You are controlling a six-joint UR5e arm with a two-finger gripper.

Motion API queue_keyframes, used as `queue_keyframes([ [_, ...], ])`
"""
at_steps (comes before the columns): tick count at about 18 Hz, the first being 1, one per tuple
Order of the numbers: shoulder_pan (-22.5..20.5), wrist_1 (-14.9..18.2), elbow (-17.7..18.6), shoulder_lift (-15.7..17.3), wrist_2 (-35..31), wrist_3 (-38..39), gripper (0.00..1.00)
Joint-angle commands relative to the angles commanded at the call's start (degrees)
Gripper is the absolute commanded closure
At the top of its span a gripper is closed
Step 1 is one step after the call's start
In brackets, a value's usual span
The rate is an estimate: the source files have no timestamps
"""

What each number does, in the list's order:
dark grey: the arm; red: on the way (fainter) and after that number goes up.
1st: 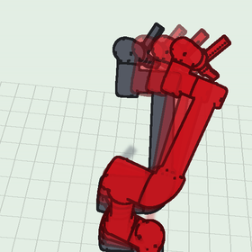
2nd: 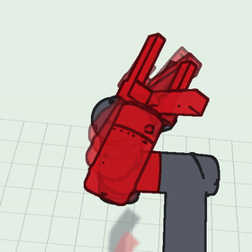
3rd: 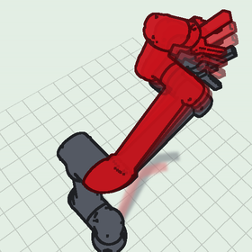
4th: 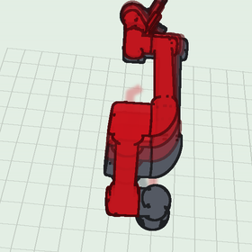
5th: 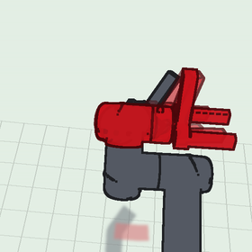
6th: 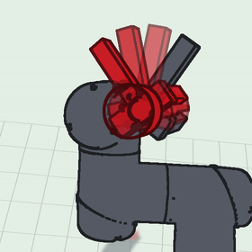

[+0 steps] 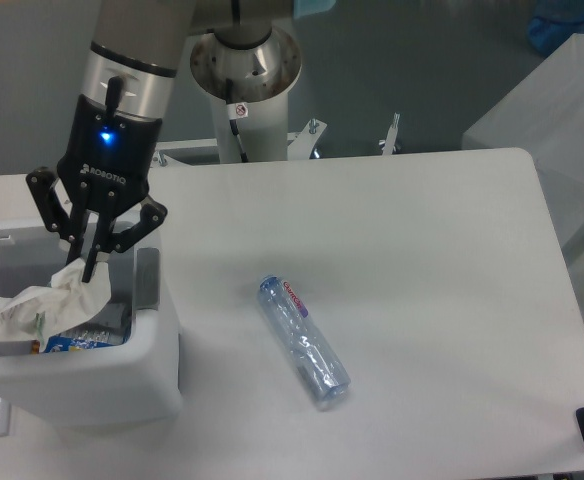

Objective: Place the trash in the trash can
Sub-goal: 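Open the gripper to drop the bag into the bin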

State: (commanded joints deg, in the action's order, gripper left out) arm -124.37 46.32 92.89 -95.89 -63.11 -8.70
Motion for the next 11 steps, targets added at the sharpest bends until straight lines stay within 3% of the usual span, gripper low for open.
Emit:
queue_keyframes([
  [1, 0.1, 0.0, 0.3, -0.1, 0.0, -0.1, 0.68],
  [2, 0.1, 0.0, 0.4, -0.3, -0.1, -0.3, 0.51],
  [3, 0.1, 0.0, 0.4, -0.1, -0.1, -0.4, 0.45],
  [4, 0.0, 0.0, 0.3, 0.3, -0.3, -1.5, 0.25],
  [9, -0.6, -0.1, -0.8, 1.8, -0.3, -1.6, 0.19],
  [11, -3.9, -0.1, -1.6, 1.9, -0.3, -0.9, 0.11],
])
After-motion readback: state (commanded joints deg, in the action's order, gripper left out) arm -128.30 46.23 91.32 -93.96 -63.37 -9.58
